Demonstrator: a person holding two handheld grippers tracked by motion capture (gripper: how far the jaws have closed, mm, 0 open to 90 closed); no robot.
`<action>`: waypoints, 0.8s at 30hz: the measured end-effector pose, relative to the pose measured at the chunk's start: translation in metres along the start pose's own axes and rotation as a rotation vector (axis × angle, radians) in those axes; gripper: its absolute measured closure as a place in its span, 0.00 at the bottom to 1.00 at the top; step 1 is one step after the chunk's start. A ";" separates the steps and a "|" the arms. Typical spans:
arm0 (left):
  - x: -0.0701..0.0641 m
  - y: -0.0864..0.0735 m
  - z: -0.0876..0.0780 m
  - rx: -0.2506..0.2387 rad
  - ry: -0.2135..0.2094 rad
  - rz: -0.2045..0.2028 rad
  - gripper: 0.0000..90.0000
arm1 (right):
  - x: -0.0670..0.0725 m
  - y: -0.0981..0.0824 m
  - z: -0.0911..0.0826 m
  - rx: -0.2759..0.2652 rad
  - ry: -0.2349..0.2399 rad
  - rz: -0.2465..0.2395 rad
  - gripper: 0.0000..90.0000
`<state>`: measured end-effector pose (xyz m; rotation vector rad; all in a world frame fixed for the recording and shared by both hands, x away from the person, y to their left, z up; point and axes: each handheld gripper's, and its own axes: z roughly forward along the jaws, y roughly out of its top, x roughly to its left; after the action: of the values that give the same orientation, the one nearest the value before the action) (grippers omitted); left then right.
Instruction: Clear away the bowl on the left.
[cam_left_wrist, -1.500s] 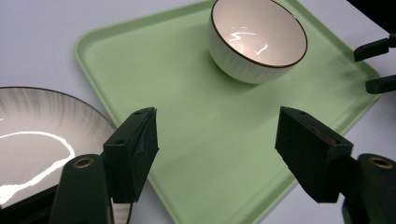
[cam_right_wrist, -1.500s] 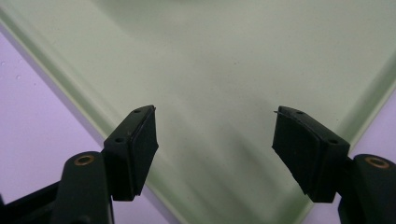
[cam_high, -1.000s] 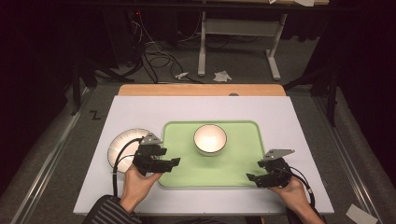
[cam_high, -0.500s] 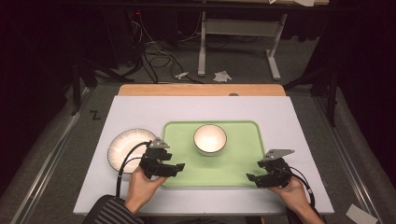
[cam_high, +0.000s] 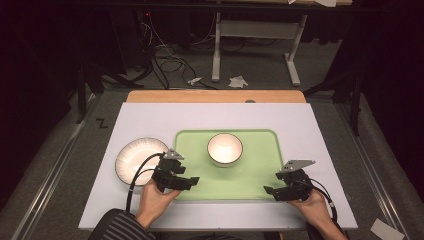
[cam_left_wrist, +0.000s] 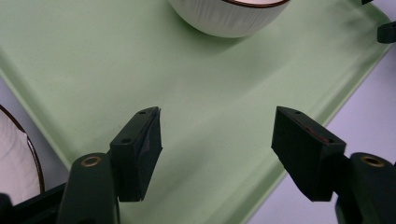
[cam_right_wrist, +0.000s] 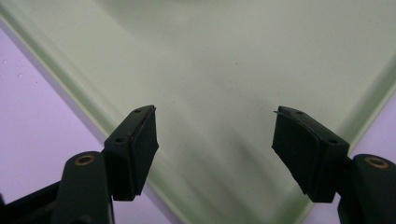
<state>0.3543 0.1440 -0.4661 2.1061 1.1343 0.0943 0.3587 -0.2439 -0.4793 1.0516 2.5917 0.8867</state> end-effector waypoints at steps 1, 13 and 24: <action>0.000 0.000 0.001 0.001 -0.003 -0.005 0.37 | 0.000 0.000 0.000 0.000 0.000 0.000 0.36; 0.005 -0.001 0.006 0.030 -0.013 -0.038 0.37 | 0.000 0.000 0.000 0.006 0.000 0.000 0.36; 0.009 -0.002 0.009 0.058 -0.001 -0.059 0.37 | 0.000 0.000 0.000 0.009 -0.001 -0.003 0.36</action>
<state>0.3616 0.1461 -0.4761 2.1212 1.2105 0.0337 0.3586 -0.2436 -0.4794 1.0506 2.5975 0.8746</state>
